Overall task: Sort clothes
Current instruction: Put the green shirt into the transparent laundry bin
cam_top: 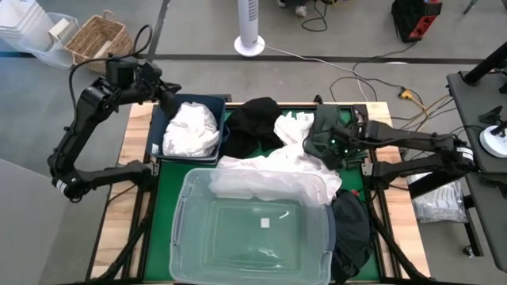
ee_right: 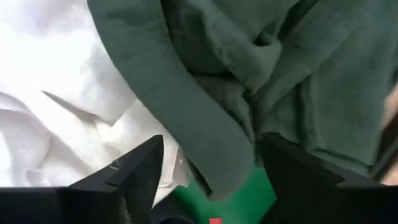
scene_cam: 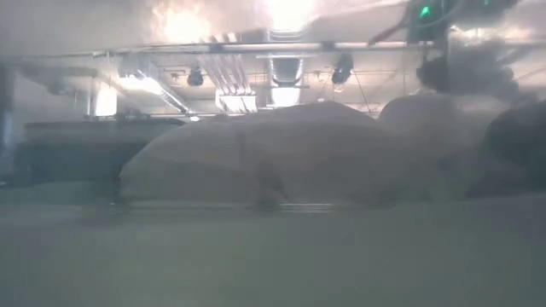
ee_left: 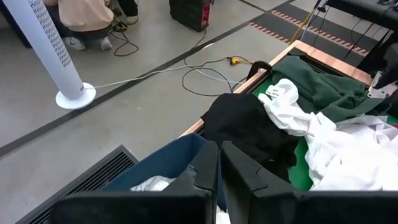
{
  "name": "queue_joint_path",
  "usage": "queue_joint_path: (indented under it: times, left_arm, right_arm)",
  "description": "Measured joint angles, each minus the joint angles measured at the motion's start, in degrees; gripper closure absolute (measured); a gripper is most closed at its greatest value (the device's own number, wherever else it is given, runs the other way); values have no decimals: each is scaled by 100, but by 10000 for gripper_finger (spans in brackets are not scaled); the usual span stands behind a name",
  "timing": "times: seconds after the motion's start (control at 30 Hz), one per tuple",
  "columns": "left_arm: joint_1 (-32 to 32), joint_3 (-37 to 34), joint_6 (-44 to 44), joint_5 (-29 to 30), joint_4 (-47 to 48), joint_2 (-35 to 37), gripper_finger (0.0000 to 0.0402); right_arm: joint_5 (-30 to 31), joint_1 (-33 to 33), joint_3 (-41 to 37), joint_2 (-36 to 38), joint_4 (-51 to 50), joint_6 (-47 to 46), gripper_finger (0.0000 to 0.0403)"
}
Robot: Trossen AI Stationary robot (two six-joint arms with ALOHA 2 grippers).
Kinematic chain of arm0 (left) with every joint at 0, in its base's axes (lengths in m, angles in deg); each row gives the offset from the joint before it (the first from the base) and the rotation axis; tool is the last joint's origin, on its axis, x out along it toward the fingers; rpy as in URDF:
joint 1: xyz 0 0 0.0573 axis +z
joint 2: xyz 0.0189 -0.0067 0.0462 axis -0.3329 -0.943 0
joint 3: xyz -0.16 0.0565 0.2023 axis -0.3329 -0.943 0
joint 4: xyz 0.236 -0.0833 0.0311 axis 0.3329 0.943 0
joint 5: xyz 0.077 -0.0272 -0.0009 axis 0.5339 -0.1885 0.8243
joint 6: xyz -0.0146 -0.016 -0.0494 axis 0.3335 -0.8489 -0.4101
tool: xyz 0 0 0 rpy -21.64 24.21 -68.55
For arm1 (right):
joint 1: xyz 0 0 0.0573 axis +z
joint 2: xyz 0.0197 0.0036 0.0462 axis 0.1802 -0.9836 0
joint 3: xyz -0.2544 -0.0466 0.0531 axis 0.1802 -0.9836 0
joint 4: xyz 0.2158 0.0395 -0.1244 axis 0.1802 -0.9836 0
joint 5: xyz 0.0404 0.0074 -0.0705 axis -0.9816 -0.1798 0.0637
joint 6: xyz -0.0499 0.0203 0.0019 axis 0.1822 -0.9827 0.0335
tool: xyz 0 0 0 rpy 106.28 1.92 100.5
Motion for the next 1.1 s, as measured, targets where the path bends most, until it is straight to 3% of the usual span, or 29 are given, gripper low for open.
queue_joint_path:
  times: [0.3,0.5,0.83,1.1]
  left_arm:
    - [0,0,-1,-2,0,-27,402]
    - [0,0,-18,-4,0,-27,402]
    - [0,0,-77,-9,0,-21,401]
    - [0,0,-82,-13,0,-21,401]
  right_arm:
    - [-16,0,-599,-207,519,20,87]
    - [7,0,-855,-424,1058,97,94]
    - [-20,-11,-864,-496,1116,152,177]
    - [200,-39,-929,-789,1122,199,309]
